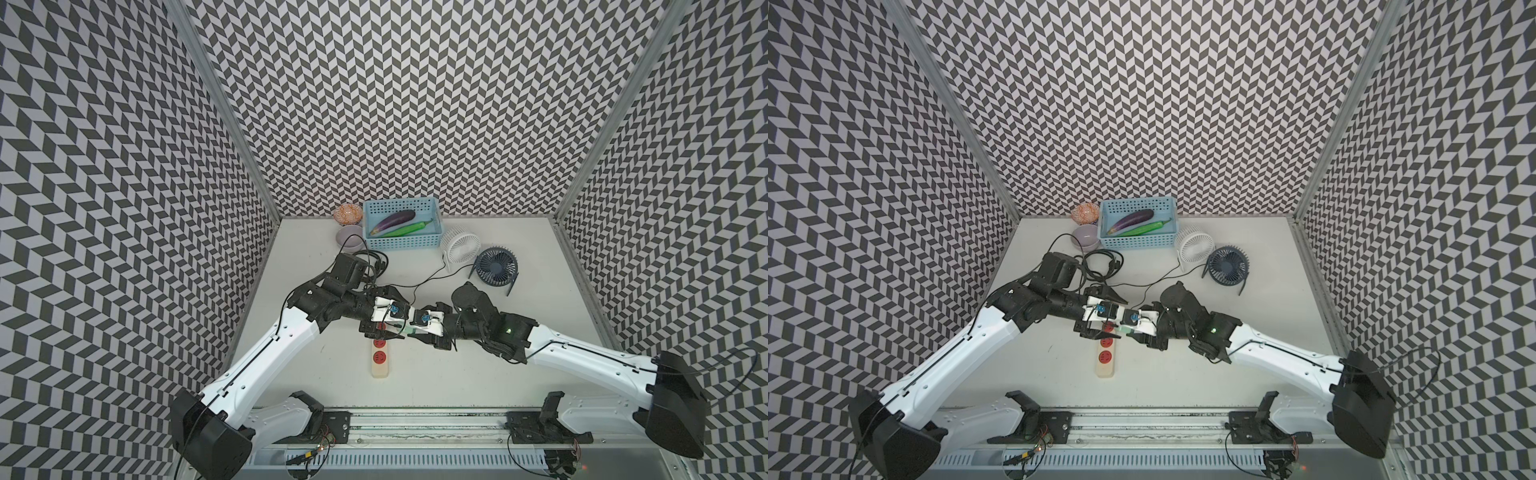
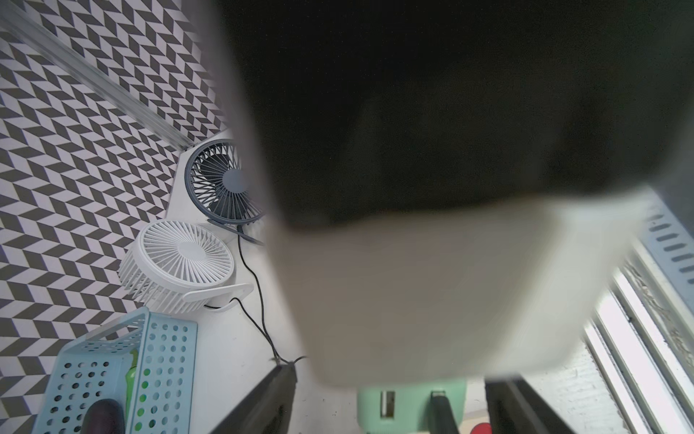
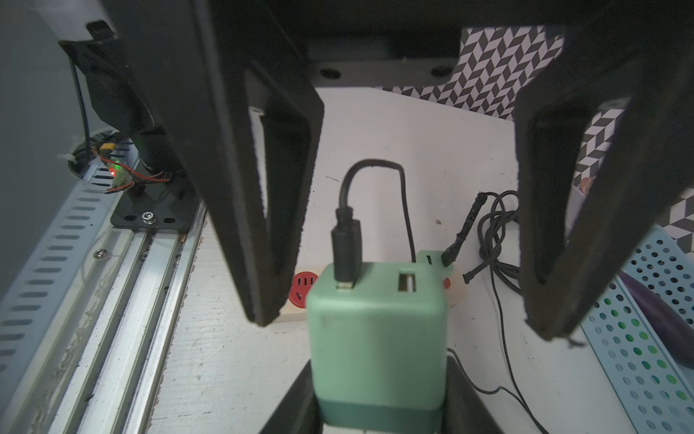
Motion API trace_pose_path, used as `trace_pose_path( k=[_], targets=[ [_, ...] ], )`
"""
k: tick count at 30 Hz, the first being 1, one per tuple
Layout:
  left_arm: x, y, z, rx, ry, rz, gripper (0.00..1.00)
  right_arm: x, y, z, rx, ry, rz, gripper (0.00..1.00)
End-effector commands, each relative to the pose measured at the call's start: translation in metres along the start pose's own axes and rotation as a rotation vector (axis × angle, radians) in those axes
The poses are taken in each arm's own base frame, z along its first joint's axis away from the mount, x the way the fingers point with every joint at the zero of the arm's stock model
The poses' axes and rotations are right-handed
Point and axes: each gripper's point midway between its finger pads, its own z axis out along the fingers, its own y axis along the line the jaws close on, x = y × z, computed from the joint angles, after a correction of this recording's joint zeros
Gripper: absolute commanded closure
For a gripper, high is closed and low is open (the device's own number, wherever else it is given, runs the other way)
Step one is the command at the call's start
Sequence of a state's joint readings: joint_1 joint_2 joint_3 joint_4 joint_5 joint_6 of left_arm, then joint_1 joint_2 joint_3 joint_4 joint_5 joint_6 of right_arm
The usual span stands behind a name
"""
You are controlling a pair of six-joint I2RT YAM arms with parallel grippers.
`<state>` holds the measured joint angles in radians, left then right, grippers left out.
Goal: Plug the desk fan into the power strip
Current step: Pick up the plug from the center of the board.
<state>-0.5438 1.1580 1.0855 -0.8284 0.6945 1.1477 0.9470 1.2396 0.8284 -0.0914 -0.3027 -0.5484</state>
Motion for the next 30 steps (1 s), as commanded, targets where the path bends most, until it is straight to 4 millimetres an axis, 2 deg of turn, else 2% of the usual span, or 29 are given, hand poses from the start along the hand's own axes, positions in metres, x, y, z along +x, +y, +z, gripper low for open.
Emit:
trace_pose_path(
  k=[1,6,8,14,17,22,26,28,30],
  targets=[
    [-0.001,0.000,0.001,0.010,0.009,0.001,0.19,-0.033,-0.011,-0.016,0.085,-0.156,-0.044,1.00],
    [-0.012,0.002,-0.004,0.014,-0.020,0.004,0.20,-0.040,-0.011,-0.027,0.111,-0.260,-0.057,1.00],
    [-0.014,0.001,-0.004,0.022,-0.032,0.008,0.20,-0.036,-0.010,-0.029,0.116,-0.278,-0.058,1.00],
    [-0.020,0.004,-0.006,0.022,-0.047,0.015,0.25,-0.029,-0.007,-0.021,0.078,-0.253,-0.062,1.00],
    [-0.018,0.004,-0.003,0.029,-0.038,0.012,0.30,-0.032,-0.008,-0.020,0.069,-0.256,-0.055,1.00],
    [-0.015,0.000,0.000,0.038,-0.029,0.023,0.32,-0.035,-0.007,-0.019,0.064,-0.278,-0.048,1.00],
    [-0.021,0.003,-0.001,0.037,-0.044,0.010,0.42,-0.037,-0.009,-0.016,0.053,-0.274,-0.029,1.00],
    [-0.019,0.001,0.001,0.044,-0.040,0.018,0.45,-0.037,-0.009,-0.015,0.053,-0.283,-0.030,1.00],
    [-0.017,0.000,0.003,0.051,-0.035,0.023,0.51,-0.037,-0.009,-0.015,0.052,-0.286,-0.026,1.00]
  ],
)
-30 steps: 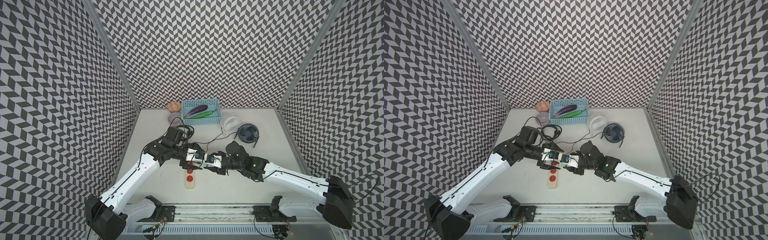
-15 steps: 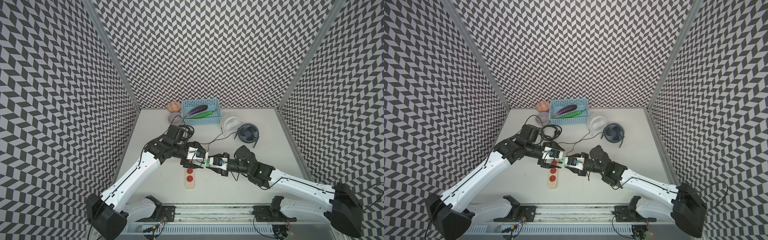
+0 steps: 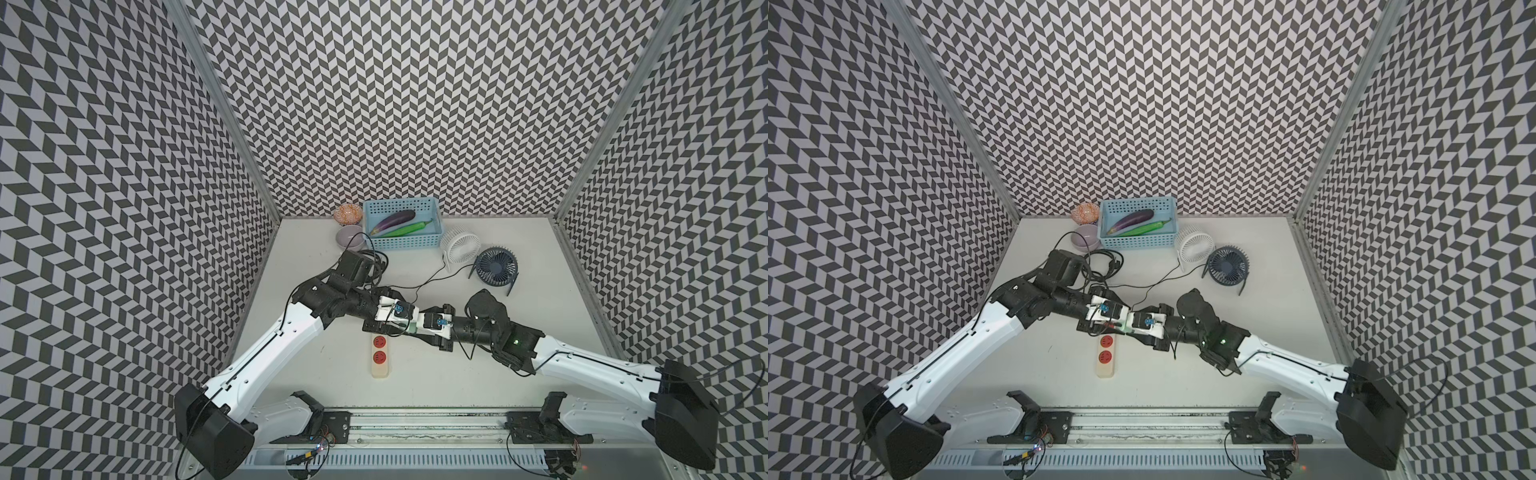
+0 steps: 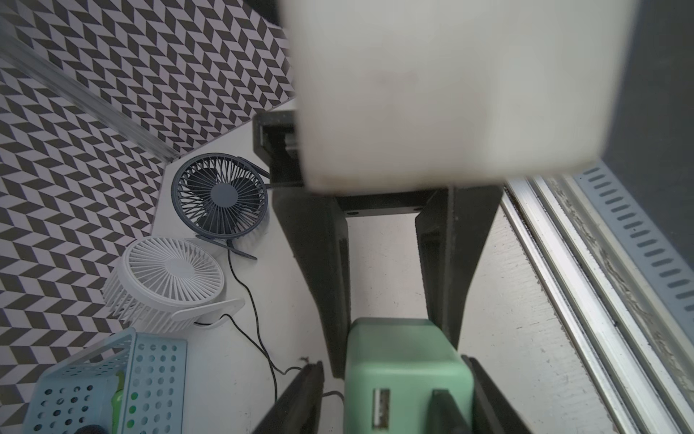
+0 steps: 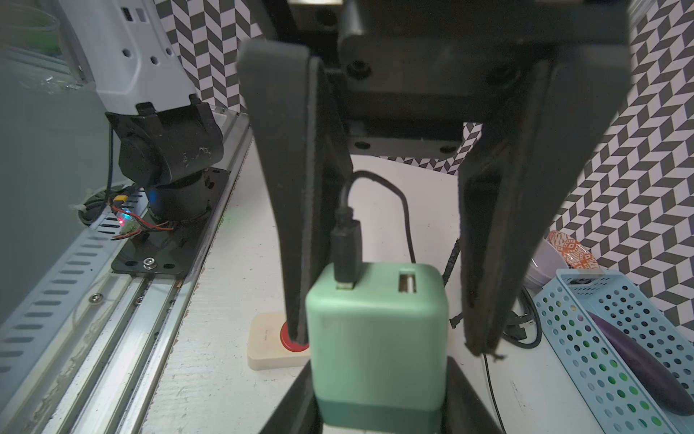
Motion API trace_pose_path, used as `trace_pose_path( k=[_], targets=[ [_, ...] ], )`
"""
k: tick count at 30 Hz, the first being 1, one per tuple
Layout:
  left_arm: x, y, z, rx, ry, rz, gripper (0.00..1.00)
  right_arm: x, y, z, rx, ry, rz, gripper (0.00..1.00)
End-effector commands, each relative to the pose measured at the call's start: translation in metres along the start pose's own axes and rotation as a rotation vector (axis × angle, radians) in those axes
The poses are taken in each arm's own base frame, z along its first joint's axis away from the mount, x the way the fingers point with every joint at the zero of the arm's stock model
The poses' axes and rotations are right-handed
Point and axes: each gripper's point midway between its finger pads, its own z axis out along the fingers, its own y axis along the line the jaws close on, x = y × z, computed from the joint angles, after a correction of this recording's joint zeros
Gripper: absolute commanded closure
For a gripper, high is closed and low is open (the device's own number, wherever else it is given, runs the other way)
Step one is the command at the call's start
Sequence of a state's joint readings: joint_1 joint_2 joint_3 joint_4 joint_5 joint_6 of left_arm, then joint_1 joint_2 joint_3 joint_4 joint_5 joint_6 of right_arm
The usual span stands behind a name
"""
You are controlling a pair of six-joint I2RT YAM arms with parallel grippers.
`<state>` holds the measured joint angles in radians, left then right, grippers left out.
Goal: Plug the desk fan into the power strip
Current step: Pick up the plug from the center of the board.
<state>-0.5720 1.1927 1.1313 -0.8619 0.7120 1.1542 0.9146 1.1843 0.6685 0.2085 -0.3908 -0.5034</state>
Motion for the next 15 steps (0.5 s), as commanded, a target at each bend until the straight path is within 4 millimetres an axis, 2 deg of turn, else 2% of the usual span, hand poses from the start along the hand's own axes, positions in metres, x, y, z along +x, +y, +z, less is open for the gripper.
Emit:
trace_pose_path(
  k=[1,5,8,13,15],
  targets=[
    [-0.007,0.003,-0.001,0.004,-0.015,0.012,0.54,-0.026,-0.008,0.000,0.012,-0.087,-0.012,1.00],
    [-0.006,0.002,0.000,0.004,-0.011,0.013,0.76,-0.027,-0.011,-0.001,0.021,-0.090,-0.010,1.00],
    [-0.007,0.004,-0.002,-0.006,-0.011,0.004,0.81,-0.026,-0.013,-0.004,0.027,-0.089,0.009,1.00],
    [-0.007,0.005,-0.003,-0.017,-0.013,0.000,0.84,-0.024,-0.014,-0.011,0.041,-0.094,0.052,0.59],
    [-0.007,0.009,-0.006,-0.033,-0.017,-0.018,0.84,-0.022,-0.015,-0.015,0.051,-0.091,0.076,0.46]
  ],
)
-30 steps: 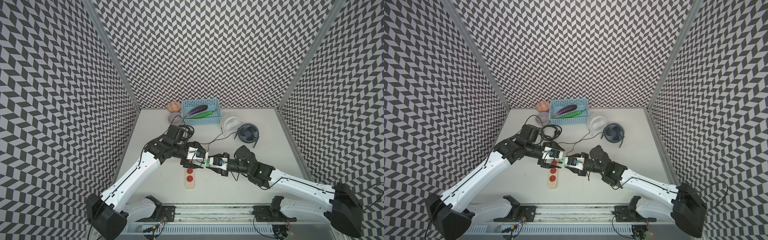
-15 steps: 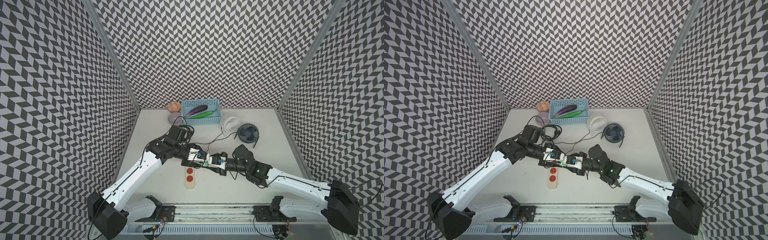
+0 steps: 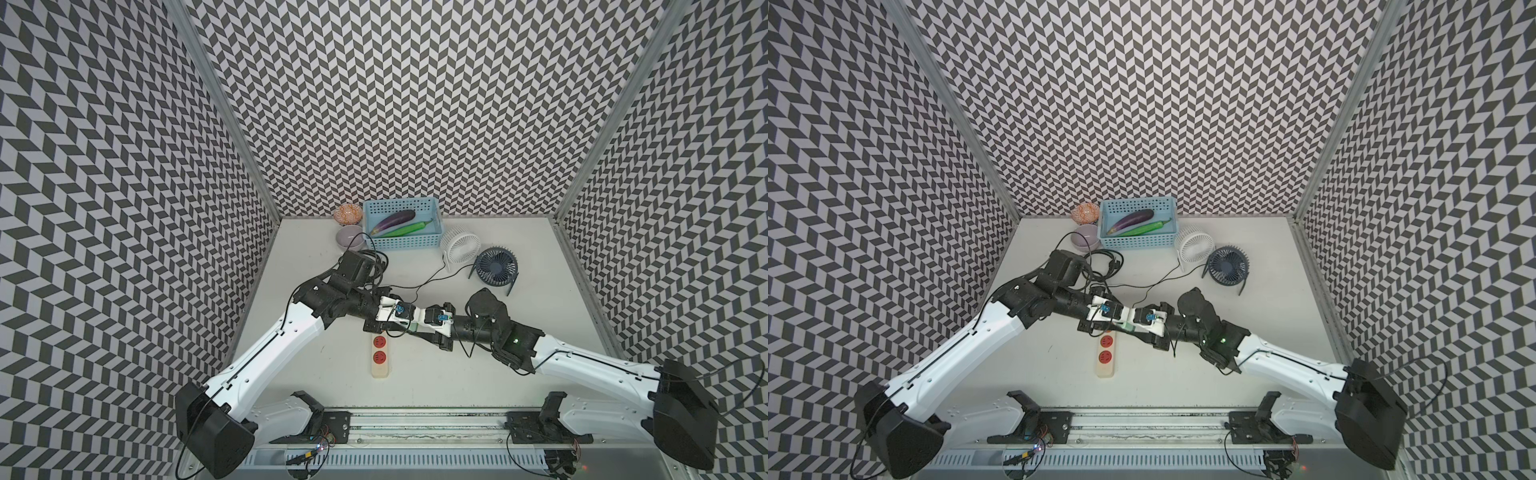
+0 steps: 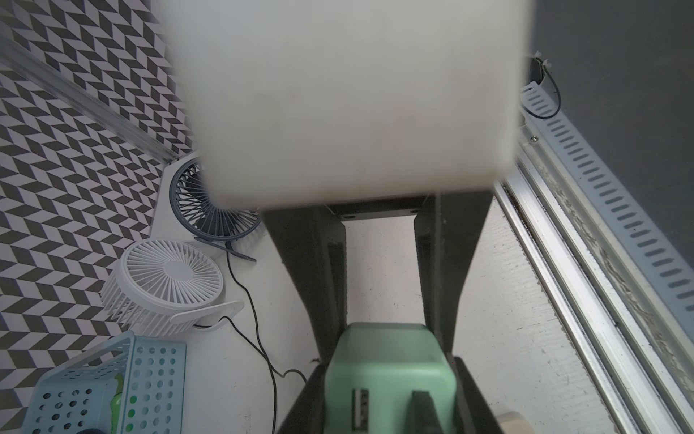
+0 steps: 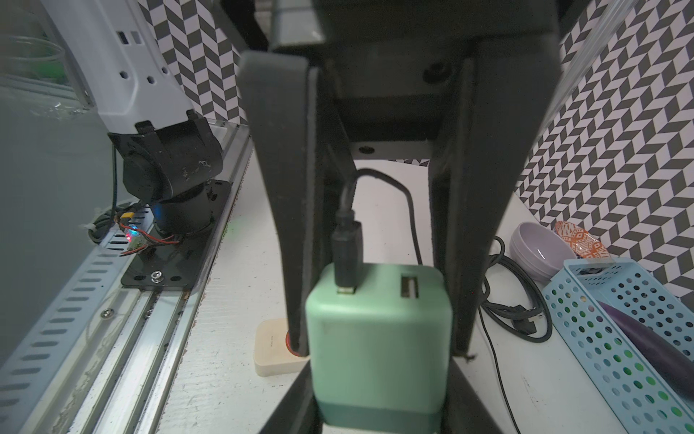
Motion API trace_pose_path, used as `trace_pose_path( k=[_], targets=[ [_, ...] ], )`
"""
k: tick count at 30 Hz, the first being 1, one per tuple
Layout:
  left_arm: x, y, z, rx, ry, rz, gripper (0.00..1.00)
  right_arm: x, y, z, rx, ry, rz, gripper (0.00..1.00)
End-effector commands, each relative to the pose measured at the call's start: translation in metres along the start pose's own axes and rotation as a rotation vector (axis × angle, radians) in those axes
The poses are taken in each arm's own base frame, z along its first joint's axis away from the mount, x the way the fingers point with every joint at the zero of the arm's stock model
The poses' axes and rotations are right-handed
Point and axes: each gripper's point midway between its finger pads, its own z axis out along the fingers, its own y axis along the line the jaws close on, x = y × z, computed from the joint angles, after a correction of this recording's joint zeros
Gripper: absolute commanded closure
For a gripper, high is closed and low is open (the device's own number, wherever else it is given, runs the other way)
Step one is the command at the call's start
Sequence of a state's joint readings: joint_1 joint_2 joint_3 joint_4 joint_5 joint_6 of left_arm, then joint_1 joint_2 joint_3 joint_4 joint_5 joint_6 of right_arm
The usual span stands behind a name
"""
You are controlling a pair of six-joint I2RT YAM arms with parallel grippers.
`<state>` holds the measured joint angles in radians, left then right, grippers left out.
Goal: Plug the desk fan into the power strip
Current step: Pick up the plug from the center of the board, then insert the plug into the socket.
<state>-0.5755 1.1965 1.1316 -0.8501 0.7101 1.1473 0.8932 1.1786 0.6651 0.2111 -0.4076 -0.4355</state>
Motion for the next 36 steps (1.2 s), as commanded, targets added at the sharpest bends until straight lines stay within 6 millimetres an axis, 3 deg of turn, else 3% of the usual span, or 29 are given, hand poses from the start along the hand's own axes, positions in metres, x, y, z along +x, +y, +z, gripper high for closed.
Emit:
trace_pose_path(
  k=[1,8,10,17,23,26,36],
  targets=[
    [-0.006,0.010,-0.009,-0.039,-0.016,-0.030,0.84,-0.025,-0.010,-0.013,0.047,-0.086,0.018,0.42],
    [0.018,0.007,-0.014,-0.077,0.025,-0.079,0.83,-0.012,-0.026,-0.038,0.125,-0.059,0.086,0.15],
    [0.024,0.002,-0.014,-0.075,0.032,-0.095,0.83,-0.007,-0.038,-0.049,0.169,-0.050,0.110,0.01],
    [0.043,-0.011,-0.010,-0.054,0.057,-0.155,0.84,0.013,-0.079,-0.085,0.352,0.010,0.171,0.00],
    [0.070,-0.032,-0.005,-0.028,0.114,-0.190,0.86,0.027,-0.101,-0.106,0.520,0.032,0.187,0.00],
    [0.083,-0.042,-0.001,-0.015,0.146,-0.200,0.90,0.033,-0.104,-0.109,0.550,0.038,0.191,0.00],
    [0.117,-0.060,-0.004,-0.024,0.200,-0.270,0.91,0.038,-0.100,-0.106,0.538,0.023,0.201,0.00]
  ],
)
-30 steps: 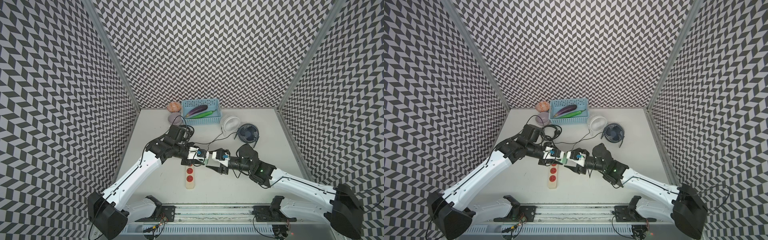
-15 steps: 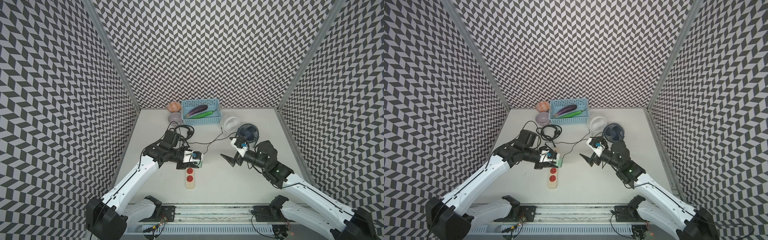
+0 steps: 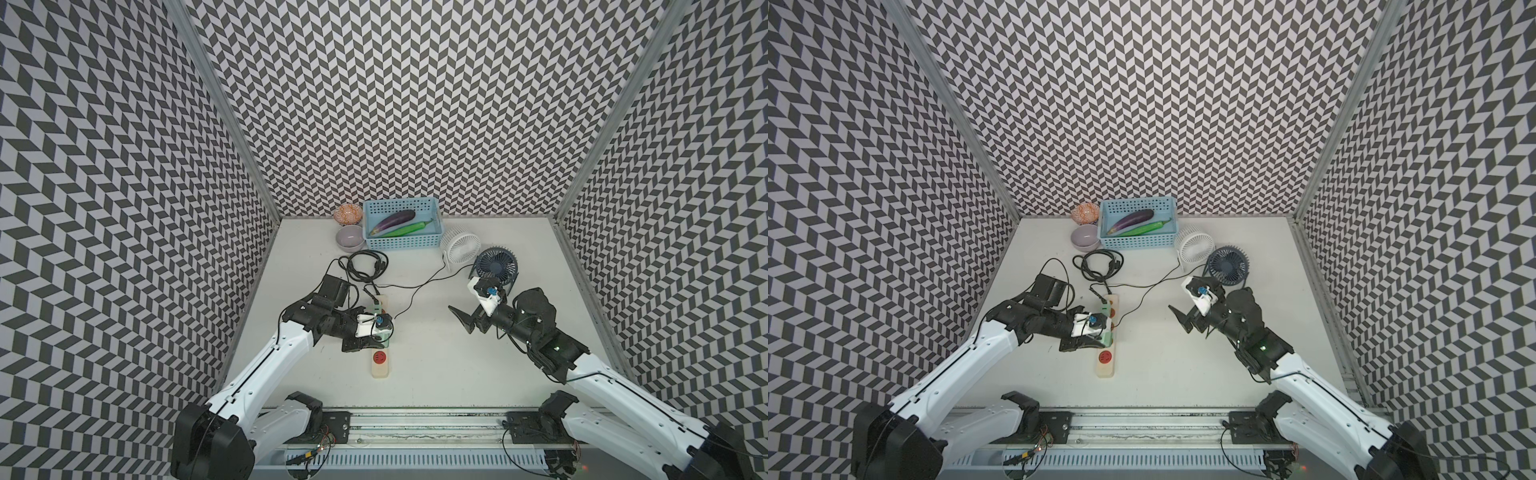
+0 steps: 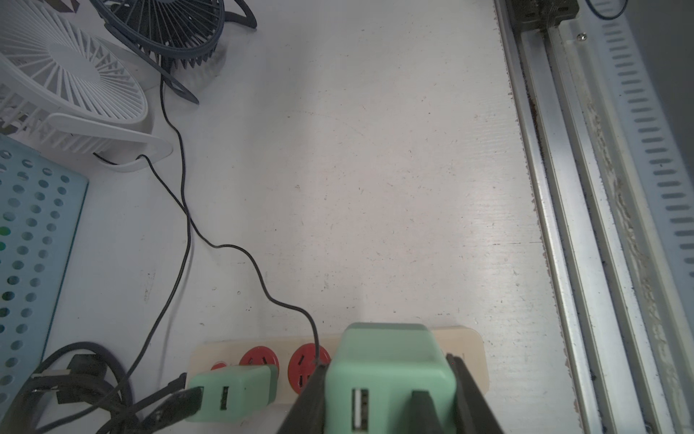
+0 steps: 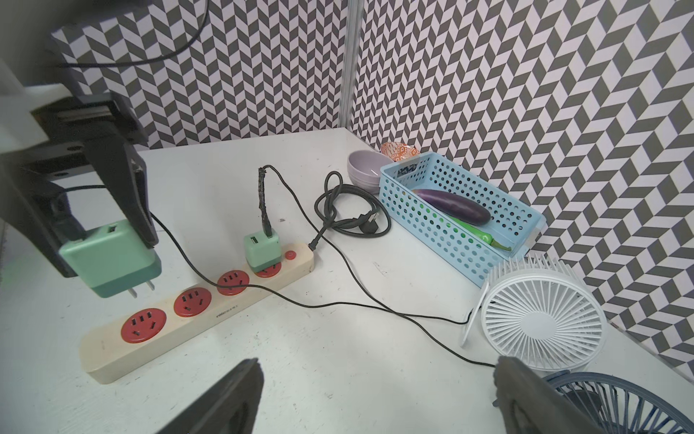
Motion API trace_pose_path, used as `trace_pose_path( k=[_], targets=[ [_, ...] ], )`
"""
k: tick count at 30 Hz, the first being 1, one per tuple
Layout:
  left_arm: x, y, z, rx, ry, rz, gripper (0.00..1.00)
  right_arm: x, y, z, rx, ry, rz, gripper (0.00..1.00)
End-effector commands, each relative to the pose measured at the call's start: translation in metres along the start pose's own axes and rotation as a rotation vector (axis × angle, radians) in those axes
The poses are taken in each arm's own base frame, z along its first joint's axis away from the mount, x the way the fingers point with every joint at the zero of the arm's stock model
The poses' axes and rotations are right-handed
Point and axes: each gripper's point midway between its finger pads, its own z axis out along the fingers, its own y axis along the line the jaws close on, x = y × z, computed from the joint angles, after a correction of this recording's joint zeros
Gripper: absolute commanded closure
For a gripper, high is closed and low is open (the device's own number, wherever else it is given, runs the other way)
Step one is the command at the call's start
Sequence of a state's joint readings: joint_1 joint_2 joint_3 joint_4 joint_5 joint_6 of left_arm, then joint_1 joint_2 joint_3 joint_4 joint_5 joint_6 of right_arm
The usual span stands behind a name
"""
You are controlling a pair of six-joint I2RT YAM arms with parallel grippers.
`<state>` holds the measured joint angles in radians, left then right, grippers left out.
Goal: Plug the desk fan into the power strip
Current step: Insert the plug into the socket.
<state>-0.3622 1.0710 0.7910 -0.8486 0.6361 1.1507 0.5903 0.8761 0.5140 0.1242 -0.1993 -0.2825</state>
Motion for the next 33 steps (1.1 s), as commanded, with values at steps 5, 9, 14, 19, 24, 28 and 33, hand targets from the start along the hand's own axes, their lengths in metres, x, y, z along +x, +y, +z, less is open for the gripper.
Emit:
trace_pose_path(
  k=[5,9,14,19,24,28,33],
  targets=[
    [0.023,-0.006,0.002,-0.012,0.048,-0.011,0.95,-0.008,-0.006,0.000,0.026,-0.045,0.002,0.00],
    [0.028,0.011,0.001,-0.077,0.064,-0.056,0.96,-0.008,-0.005,0.002,0.016,-0.033,0.006,0.00],
    [0.037,0.016,0.005,-0.103,0.083,-0.048,0.99,-0.010,-0.004,0.002,0.010,-0.046,0.009,0.00],
    [0.034,0.019,0.008,-0.105,0.055,-0.053,0.98,-0.009,-0.003,0.003,0.006,-0.032,-0.001,0.01],
    [0.030,0.021,0.010,-0.075,0.041,-0.062,0.93,-0.011,-0.002,0.004,-0.006,-0.032,0.001,0.00],
    [0.037,0.016,0.019,-0.042,0.073,-0.040,0.99,-0.011,-0.003,0.002,0.006,-0.046,0.001,0.00],
    [0.042,0.017,0.026,-0.009,0.109,-0.071,1.00,-0.010,-0.003,-0.002,0.015,-0.057,-0.006,0.01]
  ],
)
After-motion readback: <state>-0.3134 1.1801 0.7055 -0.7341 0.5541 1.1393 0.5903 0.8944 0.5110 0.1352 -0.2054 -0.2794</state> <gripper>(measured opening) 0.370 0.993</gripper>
